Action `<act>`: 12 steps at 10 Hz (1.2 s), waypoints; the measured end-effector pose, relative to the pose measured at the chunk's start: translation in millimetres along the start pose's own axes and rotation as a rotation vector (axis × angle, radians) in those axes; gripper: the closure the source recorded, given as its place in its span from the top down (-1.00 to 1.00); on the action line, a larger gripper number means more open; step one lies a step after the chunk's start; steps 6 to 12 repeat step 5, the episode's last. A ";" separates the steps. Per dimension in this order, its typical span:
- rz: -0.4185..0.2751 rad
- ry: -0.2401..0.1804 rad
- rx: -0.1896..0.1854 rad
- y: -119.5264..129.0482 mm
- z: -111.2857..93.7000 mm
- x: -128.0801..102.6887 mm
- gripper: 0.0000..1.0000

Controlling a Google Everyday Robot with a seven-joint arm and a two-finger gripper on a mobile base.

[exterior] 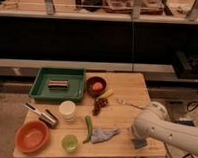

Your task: Wipe table surface with sponge

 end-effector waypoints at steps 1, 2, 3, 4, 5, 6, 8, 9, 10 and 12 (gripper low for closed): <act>0.022 0.003 -0.015 4.0 -4.2 -0.3 -0.39; 0.038 0.001 -0.026 8.0 -7.7 0.3 -0.39; 0.040 -0.001 -0.026 8.6 -7.5 -0.8 -0.39; 0.041 -0.001 -0.027 9.2 -7.5 -1.2 -0.39; 0.040 -0.001 -0.026 8.7 -7.7 -0.6 -0.39; 0.040 -0.001 -0.026 8.7 -7.7 -0.6 -0.39; 0.040 -0.001 -0.026 8.7 -7.7 -0.6 -0.39; 0.040 -0.001 -0.026 8.7 -7.7 -0.6 -0.39; 0.040 -0.001 -0.026 8.7 -7.7 -0.6 -0.39; 0.040 -0.001 -0.026 8.7 -7.7 -0.6 -0.39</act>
